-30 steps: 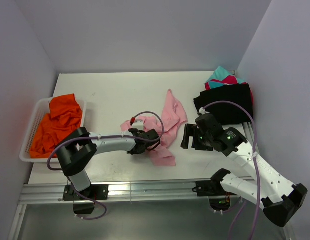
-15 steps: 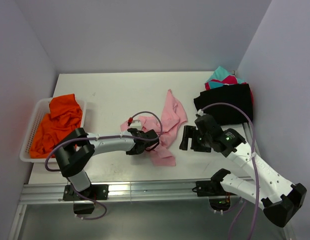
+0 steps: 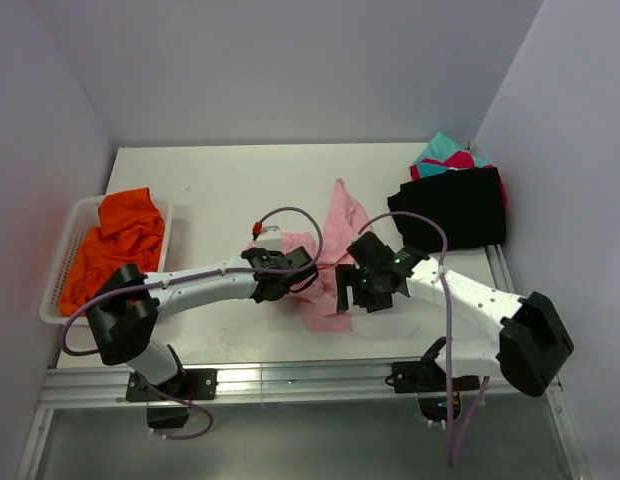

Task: Fold and stack the t-shirts
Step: Flatten out the tshirt

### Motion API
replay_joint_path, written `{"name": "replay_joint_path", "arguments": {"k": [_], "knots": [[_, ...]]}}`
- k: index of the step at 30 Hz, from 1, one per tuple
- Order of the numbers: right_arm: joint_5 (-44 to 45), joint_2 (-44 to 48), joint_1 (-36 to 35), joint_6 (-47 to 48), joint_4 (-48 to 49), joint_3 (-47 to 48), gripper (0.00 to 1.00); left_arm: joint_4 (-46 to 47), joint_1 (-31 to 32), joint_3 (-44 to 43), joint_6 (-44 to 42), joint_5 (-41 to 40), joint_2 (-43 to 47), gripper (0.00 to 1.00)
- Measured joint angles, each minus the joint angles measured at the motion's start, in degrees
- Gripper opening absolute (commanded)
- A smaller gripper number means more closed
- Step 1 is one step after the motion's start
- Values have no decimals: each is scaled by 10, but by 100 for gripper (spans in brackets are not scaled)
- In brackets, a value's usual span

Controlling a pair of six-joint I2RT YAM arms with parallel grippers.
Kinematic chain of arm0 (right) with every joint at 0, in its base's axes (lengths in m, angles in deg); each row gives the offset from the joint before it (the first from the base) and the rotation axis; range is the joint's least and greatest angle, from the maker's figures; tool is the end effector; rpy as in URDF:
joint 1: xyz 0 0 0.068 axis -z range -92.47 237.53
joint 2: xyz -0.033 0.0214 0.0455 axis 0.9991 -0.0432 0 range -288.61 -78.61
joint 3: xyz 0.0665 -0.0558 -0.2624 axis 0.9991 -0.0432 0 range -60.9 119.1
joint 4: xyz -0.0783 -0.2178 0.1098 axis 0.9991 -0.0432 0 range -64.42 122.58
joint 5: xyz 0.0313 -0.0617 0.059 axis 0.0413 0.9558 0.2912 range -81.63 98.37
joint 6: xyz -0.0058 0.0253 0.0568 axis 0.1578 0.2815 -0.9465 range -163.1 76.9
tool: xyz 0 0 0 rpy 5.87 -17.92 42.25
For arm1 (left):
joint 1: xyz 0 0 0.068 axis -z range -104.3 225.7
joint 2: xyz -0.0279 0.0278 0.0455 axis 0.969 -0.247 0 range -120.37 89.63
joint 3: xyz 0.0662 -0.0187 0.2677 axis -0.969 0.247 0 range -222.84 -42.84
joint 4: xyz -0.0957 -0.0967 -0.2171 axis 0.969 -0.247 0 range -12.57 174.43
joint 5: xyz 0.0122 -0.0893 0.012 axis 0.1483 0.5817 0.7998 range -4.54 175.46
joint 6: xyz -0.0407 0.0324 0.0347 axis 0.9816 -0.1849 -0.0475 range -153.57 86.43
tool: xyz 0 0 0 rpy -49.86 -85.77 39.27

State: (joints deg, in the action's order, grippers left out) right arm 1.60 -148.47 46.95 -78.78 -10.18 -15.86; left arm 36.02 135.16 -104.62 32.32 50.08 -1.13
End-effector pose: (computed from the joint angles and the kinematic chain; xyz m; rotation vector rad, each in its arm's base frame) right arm 0.1608 0.1450 0.2067 -0.1560 2.8624 0.4840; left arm 0.1695 -0.2328 0.2076 -0.2276 2.4845 0.1201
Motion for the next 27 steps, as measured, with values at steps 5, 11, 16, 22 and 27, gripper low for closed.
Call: {"name": "replay_joint_path", "arguments": {"k": [5, 11, 16, 22, 27], "knots": [[-16, -46, 0, -5, 48, -16, 85, -7, 0, 13, 11, 0, 29, 0], [-25, -90, -2, -5, 89, -15, 83, -19, 0, 42, 23, 0, 72, 0], [-29, -121, -14, -6, 108, -8, 70, -25, 0, 60, 28, 0, 85, 0], [-35, -150, -20, -11, 132, -8, 23, -33, 0, 76, 28, 0, 101, 0], [-33, -159, -20, -12, 135, -8, 0, -35, -7, 86, 27, 0, 118, 0]]}}
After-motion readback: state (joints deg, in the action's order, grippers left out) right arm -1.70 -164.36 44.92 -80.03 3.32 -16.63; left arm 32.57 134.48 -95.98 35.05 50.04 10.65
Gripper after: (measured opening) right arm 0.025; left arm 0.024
